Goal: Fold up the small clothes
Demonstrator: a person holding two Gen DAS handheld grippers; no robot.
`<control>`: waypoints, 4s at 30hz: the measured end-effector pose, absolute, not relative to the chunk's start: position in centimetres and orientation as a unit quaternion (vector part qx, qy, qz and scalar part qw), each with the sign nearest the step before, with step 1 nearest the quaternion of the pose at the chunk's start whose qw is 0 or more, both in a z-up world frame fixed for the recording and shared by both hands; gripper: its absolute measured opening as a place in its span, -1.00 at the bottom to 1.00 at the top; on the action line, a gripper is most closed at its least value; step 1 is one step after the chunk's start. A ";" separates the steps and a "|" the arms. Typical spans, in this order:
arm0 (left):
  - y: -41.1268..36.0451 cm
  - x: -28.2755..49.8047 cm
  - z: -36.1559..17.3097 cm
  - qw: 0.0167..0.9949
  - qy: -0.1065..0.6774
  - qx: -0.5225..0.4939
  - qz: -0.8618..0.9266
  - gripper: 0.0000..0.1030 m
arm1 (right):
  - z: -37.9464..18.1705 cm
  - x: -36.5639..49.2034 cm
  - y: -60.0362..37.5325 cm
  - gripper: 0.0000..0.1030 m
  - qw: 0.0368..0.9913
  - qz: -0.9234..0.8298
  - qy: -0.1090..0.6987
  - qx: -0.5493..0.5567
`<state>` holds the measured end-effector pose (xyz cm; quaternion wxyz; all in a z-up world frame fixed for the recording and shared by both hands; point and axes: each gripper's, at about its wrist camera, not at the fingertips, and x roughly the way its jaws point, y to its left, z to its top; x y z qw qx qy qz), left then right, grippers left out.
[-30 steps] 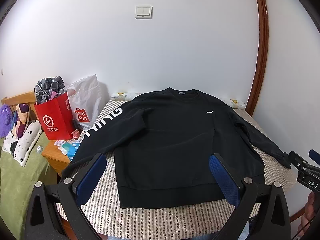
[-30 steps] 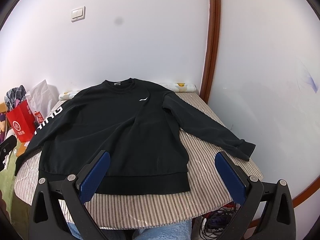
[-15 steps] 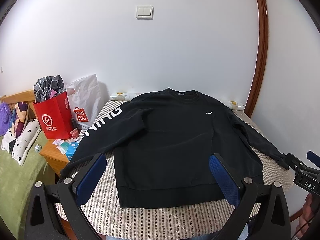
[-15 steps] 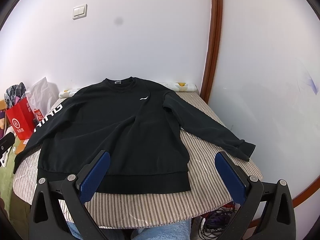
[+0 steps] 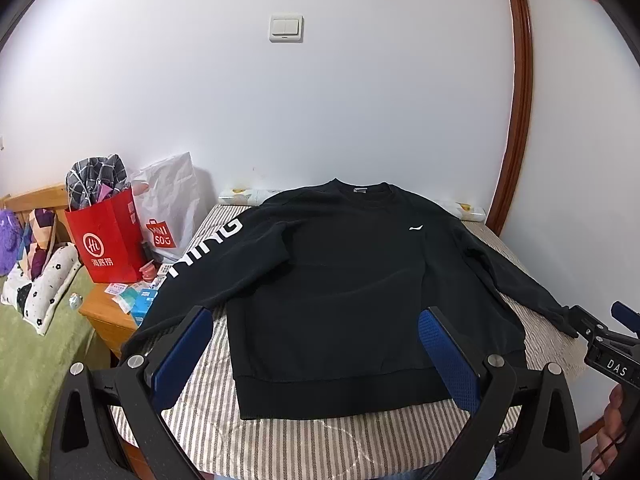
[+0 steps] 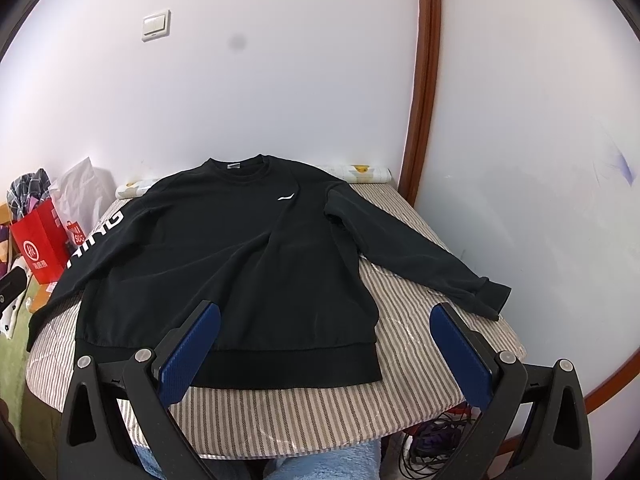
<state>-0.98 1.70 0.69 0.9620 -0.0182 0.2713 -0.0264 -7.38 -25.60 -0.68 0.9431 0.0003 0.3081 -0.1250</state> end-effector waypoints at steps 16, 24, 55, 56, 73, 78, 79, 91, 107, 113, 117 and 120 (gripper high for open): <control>2.9 1.3 -0.7 0.960 0.271 -0.044 -0.063 1.00 | -0.9 -5.0 -25.8 1.00 0.943 -0.119 0.310 0.024; 5.4 4.5 -4.5 0.947 0.312 -0.066 -0.044 0.99 | -3.7 -1.8 -25.8 1.00 0.940 -0.122 0.318 0.018; 13.8 11.8 -14.6 0.896 0.409 -0.174 0.014 0.97 | -13.5 10.1 -22.6 0.98 0.907 -0.080 0.413 -0.020; 14.0 12.0 -14.7 0.895 0.409 -0.178 0.013 0.97 | -13.4 10.2 -22.4 0.98 0.906 -0.079 0.415 -0.024; 19.4 12.0 -16.7 0.869 0.389 -0.305 0.030 0.58 | -14.5 11.2 -19.3 0.98 0.899 -0.062 0.428 -0.067; 19.9 13.7 -16.8 0.863 0.388 -0.322 0.042 0.56 | -14.6 11.4 -19.2 0.98 0.898 -0.064 0.428 -0.074; 20.0 14.2 -16.8 0.860 0.388 -0.328 0.045 0.55 | -14.5 11.5 -19.3 0.98 0.898 -0.067 0.428 -0.074; 20.4 17.1 -16.9 0.851 0.400 -0.330 0.089 0.03 | -14.9 14.1 -20.6 0.98 0.892 -0.085 0.438 -0.073; 20.1 18.3 -17.2 0.853 0.412 -0.308 0.084 -0.77 | -15.2 14.6 -20.6 0.98 0.888 -0.101 0.443 -0.075; 20.2 18.2 -16.9 0.856 0.409 -0.306 0.079 -0.81 | -15.1 14.3 -20.6 0.98 0.886 -0.104 0.445 -0.077; 20.0 18.1 -16.5 0.860 0.403 -0.302 0.078 -0.82 | -14.9 14.2 -20.7 0.98 0.887 -0.106 0.444 -0.075; 19.9 18.0 -16.1 0.863 0.399 -0.299 0.077 -0.83 | -14.6 14.0 -20.8 0.98 0.888 -0.107 0.441 -0.073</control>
